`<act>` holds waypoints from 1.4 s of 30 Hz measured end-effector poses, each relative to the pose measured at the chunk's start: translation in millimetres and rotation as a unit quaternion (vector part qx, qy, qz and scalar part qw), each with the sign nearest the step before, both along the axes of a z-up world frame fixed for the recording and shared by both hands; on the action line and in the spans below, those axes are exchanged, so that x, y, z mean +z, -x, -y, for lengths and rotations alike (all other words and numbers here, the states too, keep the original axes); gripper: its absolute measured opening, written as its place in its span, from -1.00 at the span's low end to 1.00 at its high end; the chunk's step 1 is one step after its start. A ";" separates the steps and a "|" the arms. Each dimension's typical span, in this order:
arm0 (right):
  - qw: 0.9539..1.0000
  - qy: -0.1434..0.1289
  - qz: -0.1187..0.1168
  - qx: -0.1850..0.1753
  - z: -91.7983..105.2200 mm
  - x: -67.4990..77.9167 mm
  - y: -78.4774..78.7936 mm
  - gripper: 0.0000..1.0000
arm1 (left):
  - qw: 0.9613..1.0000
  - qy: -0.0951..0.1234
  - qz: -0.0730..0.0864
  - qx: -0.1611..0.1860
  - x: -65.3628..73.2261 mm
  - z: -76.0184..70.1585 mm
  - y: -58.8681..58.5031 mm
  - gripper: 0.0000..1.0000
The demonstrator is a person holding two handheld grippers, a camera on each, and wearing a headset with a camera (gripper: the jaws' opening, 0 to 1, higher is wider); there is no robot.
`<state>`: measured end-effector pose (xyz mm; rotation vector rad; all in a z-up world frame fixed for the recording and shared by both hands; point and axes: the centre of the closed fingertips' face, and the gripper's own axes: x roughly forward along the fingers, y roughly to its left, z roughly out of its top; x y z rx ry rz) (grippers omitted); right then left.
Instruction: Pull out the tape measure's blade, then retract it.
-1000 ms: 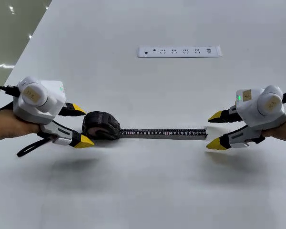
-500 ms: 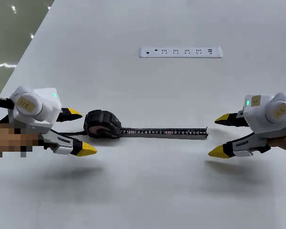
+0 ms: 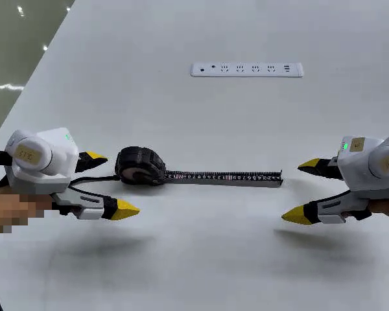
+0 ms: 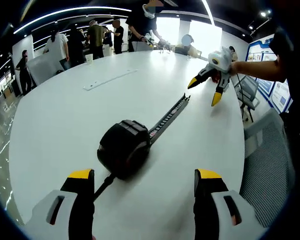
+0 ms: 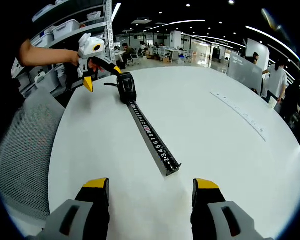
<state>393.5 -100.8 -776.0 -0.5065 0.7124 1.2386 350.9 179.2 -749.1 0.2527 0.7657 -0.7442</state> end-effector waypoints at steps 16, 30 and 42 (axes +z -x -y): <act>0.998 -0.027 0.000 -0.063 -2.3 7.5 11.5 0.56 | 0.998 0.023 0.006 0.064 2.1 8.4 9.6 0.75; 0.993 -0.055 0.004 -0.107 -10.9 16.9 22.0 0.78 | 0.994 0.035 0.022 0.106 9.9 17.0 18.7 0.86; 0.989 -0.067 0.012 -0.131 -13.0 20.8 26.5 0.90 | 0.989 0.041 0.042 0.133 13.5 23.7 27.0 0.93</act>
